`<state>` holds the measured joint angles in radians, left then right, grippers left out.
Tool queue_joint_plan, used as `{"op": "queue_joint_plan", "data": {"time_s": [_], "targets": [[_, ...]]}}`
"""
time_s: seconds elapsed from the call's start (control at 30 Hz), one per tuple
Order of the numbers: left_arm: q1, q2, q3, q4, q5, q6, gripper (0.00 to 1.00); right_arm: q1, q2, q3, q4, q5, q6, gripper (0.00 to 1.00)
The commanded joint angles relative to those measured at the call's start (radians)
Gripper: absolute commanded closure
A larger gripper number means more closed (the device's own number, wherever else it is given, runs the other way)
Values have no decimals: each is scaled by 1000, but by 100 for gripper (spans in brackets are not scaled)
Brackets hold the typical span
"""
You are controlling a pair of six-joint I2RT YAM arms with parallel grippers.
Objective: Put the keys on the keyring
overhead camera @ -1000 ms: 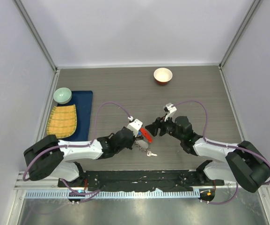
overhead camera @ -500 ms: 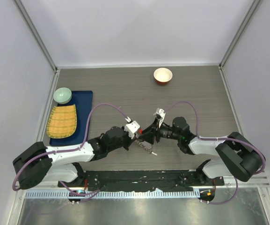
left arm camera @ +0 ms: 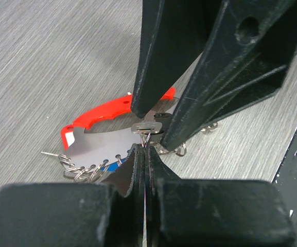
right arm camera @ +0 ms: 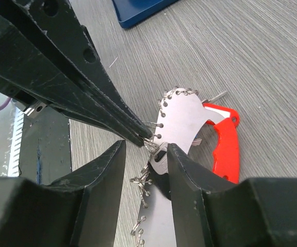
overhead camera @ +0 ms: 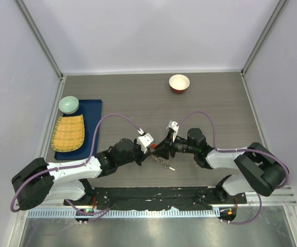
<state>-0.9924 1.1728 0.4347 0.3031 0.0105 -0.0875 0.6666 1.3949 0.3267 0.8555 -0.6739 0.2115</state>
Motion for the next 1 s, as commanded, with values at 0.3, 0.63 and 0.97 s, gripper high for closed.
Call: {"op": "queue_joint_plan", "data": {"time_s": [0.3,0.63,0.97], "targets": [[5,-27,-4,96,52,8,100,5,26,46,11,-22,-34,80],[6,-55,-13,83,11,5,100,5,7,49,-35,28,-44,99],[5,-130,-53,74,-44,-8,100,4,-5,63,-116,151,-57,99]]}}
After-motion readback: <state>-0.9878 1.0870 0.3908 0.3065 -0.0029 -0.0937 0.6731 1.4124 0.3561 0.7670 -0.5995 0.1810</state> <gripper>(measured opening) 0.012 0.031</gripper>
